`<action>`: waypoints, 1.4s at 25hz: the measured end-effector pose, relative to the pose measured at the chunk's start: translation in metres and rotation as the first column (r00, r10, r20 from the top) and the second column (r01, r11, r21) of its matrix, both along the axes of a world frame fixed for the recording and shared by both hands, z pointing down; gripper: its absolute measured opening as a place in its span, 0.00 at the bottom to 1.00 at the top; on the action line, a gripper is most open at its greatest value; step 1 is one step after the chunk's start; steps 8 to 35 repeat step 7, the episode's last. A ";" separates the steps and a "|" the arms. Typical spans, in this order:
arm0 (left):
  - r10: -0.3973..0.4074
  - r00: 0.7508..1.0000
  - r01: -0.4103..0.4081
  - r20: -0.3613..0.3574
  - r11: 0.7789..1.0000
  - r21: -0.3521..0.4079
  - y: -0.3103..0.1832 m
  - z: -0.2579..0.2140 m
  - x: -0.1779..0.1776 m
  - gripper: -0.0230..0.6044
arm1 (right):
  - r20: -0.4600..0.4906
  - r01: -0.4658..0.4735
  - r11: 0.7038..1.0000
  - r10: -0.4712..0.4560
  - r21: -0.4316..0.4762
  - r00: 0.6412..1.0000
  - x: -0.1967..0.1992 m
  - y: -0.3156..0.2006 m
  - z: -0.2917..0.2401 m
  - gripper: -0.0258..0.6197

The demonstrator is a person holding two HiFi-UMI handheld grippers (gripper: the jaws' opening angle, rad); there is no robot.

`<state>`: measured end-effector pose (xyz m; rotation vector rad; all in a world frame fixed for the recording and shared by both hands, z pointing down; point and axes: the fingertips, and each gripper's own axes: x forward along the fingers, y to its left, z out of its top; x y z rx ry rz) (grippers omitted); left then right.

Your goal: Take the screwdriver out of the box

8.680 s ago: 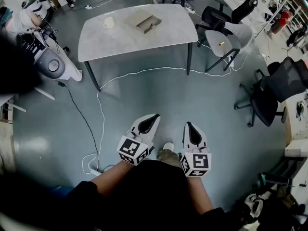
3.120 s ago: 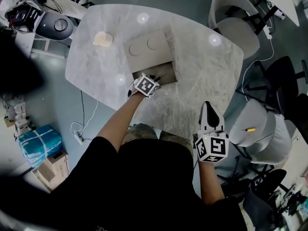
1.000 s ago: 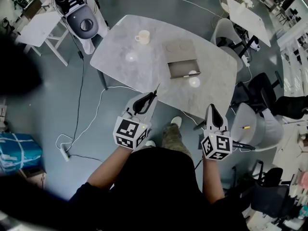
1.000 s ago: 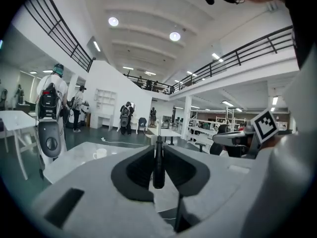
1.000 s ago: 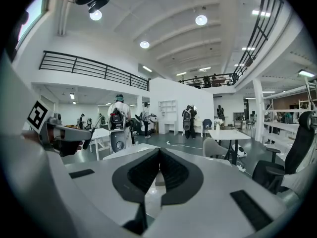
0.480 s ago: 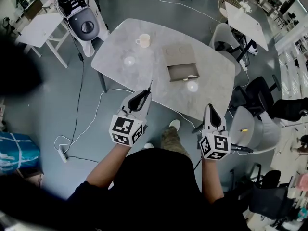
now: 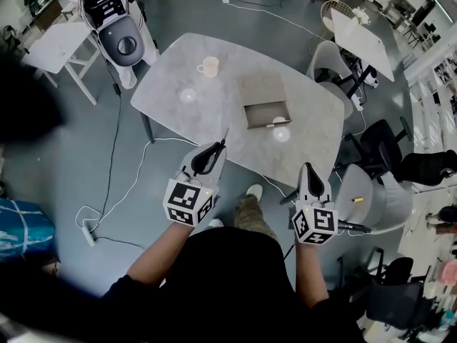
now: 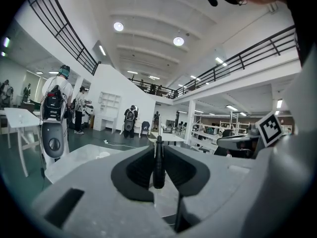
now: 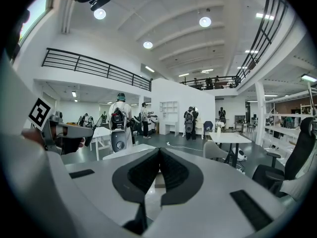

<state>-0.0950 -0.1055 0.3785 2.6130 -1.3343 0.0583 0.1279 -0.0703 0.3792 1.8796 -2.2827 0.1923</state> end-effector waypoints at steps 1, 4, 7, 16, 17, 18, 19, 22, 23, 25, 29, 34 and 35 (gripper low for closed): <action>-0.002 1.000 0.002 -0.003 1.000 -0.003 -0.001 0.001 0.001 0.14 | -0.001 0.001 1.000 -0.001 -0.006 1.000 0.001 0.000 0.002 0.06; -0.007 1.000 0.007 -0.012 1.000 -0.011 -0.008 0.002 0.001 0.14 | -0.003 0.005 1.000 -0.005 -0.022 1.000 0.001 -0.003 0.006 0.06; -0.007 1.000 0.006 -0.012 1.000 -0.012 -0.018 0.003 0.001 0.14 | 0.000 0.004 1.000 -0.004 -0.028 1.000 0.000 -0.010 0.008 0.06; -0.007 1.000 0.006 -0.012 1.000 -0.012 -0.018 0.003 0.001 0.14 | 0.000 0.004 1.000 -0.004 -0.028 1.000 0.000 -0.010 0.008 0.06; -0.007 1.000 0.006 -0.012 1.000 -0.012 -0.018 0.003 0.001 0.14 | 0.000 0.004 1.000 -0.004 -0.028 1.000 0.000 -0.010 0.008 0.06; -0.007 1.000 0.006 -0.012 1.000 -0.012 -0.018 0.003 0.001 0.14 | 0.000 0.004 1.000 -0.004 -0.028 1.000 0.000 -0.010 0.008 0.06; -0.007 1.000 0.006 -0.012 1.000 -0.012 -0.018 0.003 0.001 0.14 | 0.000 0.004 1.000 -0.004 -0.028 1.000 0.000 -0.010 0.008 0.06; -0.007 1.000 0.006 -0.012 1.000 -0.012 -0.018 0.003 0.001 0.14 | 0.000 0.004 1.000 -0.004 -0.028 1.000 0.000 -0.010 0.008 0.06; -0.007 1.000 0.006 -0.012 1.000 -0.012 -0.018 0.003 0.001 0.14 | 0.000 0.004 1.000 -0.004 -0.028 1.000 0.000 -0.010 0.008 0.06; -0.007 1.000 0.006 -0.012 1.000 -0.012 -0.018 0.003 0.001 0.14 | 0.000 0.004 1.000 -0.004 -0.028 1.000 0.000 -0.010 0.008 0.06; -0.007 1.000 0.006 -0.012 1.000 -0.012 -0.018 0.003 0.001 0.14 | 0.000 0.004 1.000 -0.004 -0.028 1.000 0.000 -0.010 0.008 0.06; -0.007 1.000 0.006 -0.012 1.000 -0.012 -0.018 0.003 0.001 0.14 | 0.000 0.004 1.000 -0.004 -0.028 1.000 0.000 -0.010 0.008 0.06; -0.007 1.000 0.006 -0.012 1.000 -0.012 -0.018 0.003 0.001 0.14 | 0.000 0.004 1.000 -0.004 -0.028 1.000 0.000 -0.010 0.008 0.06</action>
